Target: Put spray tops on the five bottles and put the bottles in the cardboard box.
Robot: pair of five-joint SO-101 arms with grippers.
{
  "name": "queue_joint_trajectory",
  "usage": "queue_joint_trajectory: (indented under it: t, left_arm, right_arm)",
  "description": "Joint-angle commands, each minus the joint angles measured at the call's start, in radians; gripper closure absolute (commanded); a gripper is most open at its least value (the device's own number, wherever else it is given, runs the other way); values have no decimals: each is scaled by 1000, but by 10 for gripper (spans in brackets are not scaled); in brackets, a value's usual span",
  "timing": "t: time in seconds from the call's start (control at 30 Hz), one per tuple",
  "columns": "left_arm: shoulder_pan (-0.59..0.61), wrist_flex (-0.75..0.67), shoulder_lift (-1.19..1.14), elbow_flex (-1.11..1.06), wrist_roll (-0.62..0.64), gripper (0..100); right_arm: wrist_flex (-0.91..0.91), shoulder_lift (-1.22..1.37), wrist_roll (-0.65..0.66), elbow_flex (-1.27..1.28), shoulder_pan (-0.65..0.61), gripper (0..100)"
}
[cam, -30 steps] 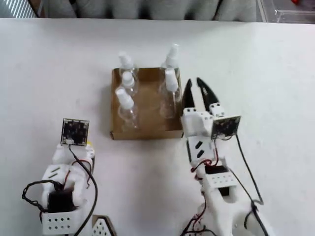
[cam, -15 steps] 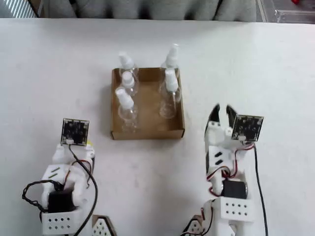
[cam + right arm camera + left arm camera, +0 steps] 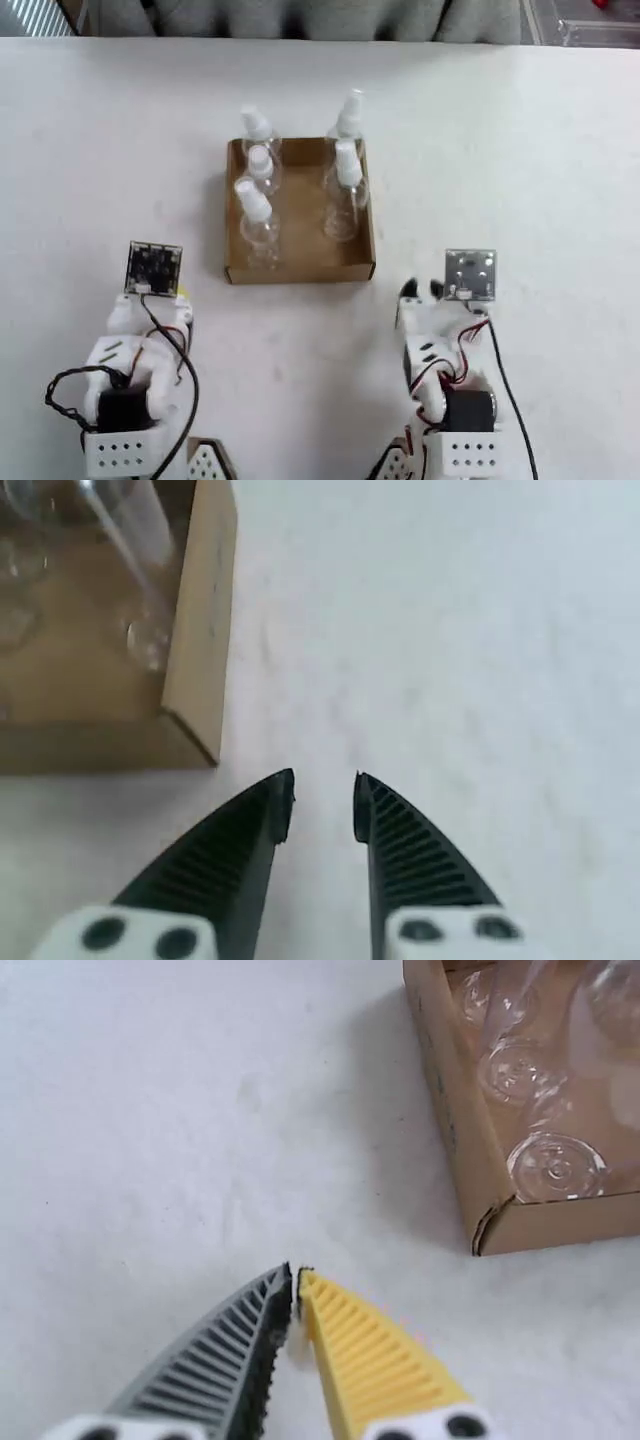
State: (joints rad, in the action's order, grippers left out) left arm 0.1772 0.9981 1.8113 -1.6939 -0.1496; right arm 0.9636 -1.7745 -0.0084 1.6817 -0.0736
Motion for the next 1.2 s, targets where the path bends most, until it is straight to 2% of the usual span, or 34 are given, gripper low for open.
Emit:
queue_joint_trajectory:
  t: [0.0,0.1,0.23,1.17]
  left_arm:
    - [-1,38,7,2,-8,977]
    - [7,114,7,2,-5,977]
    - [7,301,13,2,-3,977]
    - [5,290,12,2,-3,977]
  right_arm:
    - [160,-12,-9,9,-24,930]
    - [291,-12,-3,9,-13,930]
    - [295,-12,-3,9,-21,932]
    - [295,-12,-3,9,-19,932]
